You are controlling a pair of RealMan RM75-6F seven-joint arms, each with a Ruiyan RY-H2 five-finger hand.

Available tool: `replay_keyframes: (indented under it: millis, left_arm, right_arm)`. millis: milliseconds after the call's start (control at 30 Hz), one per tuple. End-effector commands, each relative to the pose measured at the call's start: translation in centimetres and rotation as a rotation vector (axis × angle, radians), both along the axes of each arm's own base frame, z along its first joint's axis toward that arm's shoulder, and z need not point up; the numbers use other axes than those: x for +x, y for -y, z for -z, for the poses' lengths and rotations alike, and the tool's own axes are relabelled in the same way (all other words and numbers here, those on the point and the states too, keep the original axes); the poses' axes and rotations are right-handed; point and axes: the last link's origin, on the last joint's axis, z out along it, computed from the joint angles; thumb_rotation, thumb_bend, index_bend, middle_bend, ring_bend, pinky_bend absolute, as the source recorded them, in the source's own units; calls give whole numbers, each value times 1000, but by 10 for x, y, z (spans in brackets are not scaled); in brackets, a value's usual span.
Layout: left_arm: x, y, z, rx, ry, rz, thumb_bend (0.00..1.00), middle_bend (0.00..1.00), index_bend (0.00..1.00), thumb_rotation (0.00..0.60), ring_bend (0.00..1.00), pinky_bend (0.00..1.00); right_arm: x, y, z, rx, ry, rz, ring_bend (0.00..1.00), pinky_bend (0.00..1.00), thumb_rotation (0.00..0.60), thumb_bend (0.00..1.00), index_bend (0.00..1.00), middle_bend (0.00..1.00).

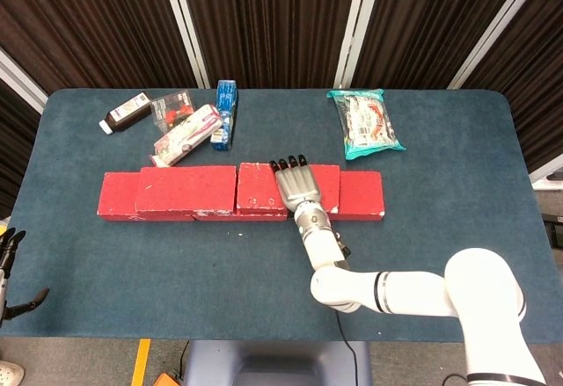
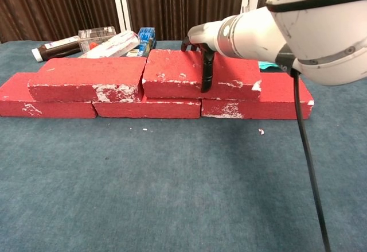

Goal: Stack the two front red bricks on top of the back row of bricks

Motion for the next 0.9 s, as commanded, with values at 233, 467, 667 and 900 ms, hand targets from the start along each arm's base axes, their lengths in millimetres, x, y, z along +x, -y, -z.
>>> replay_keyframes:
  millis: [233,467,667,900]
  left_arm:
    - [-1,-1,-1,-2,4,-4,198,0,0,600,0,17]
    - [-1,-1,-2,-2,9,-8,199,0,0,600,0,17]
    - [-2,-1,-3,1,11,-10,198,0,0,600,0,17]
    - [-3,-1,-3,-2,9,-13,198,0,0,600,0,17]
  right_arm:
    - [3,-2,4,6,-1,0,158,0,600,486,311,268]
    - [5,-3,6,5,4,3,157,0,600,487,311,268]
    - [5,-3,8,4,1,7,157,0,600,486,307,268]
    - [6,-2,8,2,6,9,128,0,600,486,287,246]
